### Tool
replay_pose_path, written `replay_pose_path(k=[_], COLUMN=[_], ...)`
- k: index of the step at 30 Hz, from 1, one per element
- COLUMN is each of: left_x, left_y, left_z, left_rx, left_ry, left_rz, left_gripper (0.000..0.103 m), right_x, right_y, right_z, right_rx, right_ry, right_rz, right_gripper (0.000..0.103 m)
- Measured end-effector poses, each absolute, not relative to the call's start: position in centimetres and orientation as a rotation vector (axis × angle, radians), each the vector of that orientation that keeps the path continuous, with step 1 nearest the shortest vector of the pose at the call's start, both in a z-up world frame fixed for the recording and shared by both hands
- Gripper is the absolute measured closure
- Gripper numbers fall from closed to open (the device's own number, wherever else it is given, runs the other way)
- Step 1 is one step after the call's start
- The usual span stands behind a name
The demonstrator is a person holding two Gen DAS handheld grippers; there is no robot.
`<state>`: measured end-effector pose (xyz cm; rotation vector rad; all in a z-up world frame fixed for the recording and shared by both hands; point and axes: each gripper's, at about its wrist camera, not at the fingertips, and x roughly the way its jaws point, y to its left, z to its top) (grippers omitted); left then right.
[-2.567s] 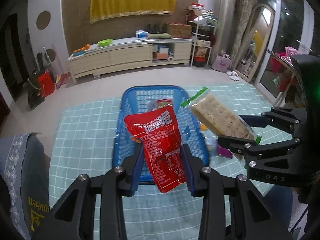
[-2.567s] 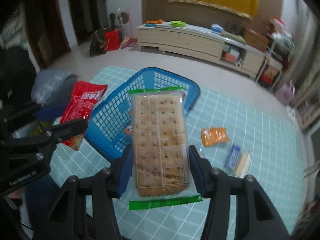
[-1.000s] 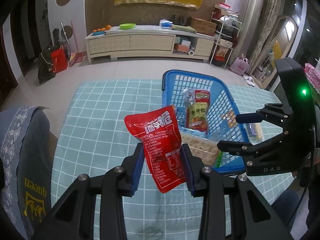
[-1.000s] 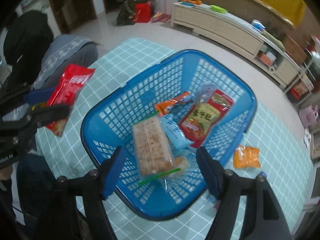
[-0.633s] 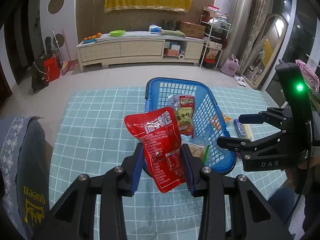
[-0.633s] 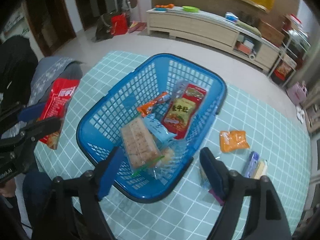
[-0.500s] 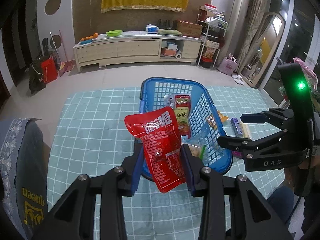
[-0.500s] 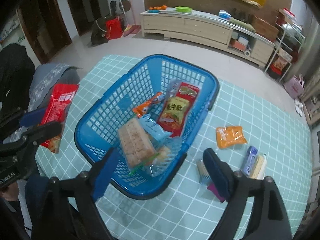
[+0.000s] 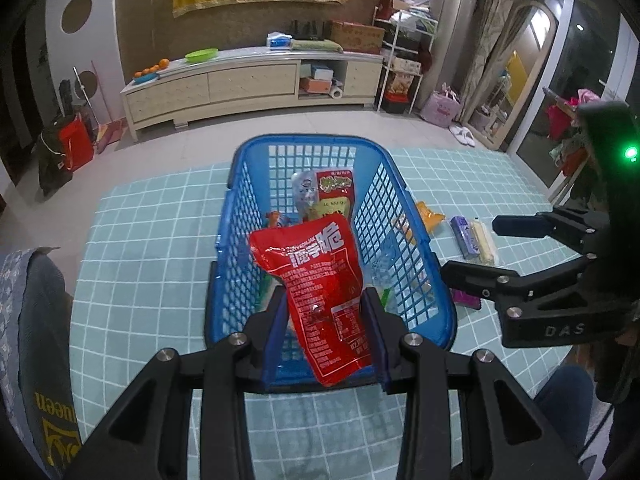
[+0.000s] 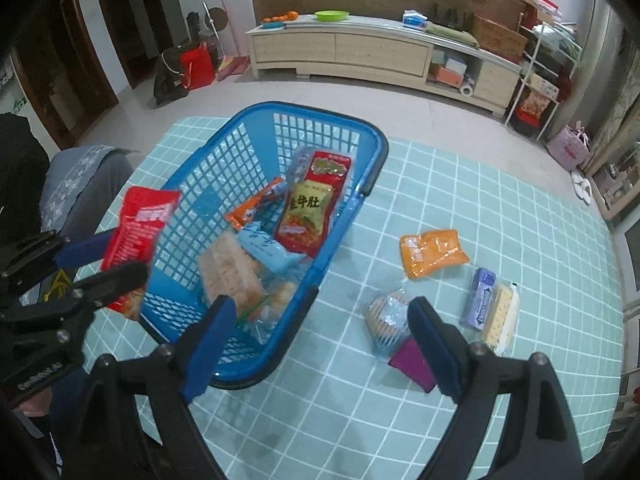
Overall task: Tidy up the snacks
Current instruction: 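Open the right tool to drop the crackers while the left tool lowers and releases the red pouch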
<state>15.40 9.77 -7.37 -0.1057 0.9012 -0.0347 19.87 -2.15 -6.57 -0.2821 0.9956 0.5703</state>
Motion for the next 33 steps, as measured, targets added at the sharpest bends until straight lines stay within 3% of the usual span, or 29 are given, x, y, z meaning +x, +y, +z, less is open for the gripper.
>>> replay_pose_path(k=[19,21,23,33], left_x=[17.8,17.4,16.7,12.4], left_y=[9.9,10.1,10.1,8.8], left_z=[-12.6,-12.4,-11.8,-7.0], left_rx=[-0.076,-0.086,-0.083,-0.071], left_ry=[1.006,1.002,0.980,0.863], left_rz=[-0.041,-0.044,-0.038,-0.061], left_gripper=[0.066,0.051,0.043,0.032], right_x=[21.6,21.4,21.2,17.7], right_y=[-2.5,-2.6,-2.8,-5.1], right_z=[-8.6,-8.3,-7.8,-5.0], right_rx=[-0.208,-0.209,-0.206,-0.170], right_ry=[0.983,0.978,0.974,0.946], right_rz=[0.557,0.554,0.547,0.533], right_gripper=[0.013,0.013,0.013,0.013])
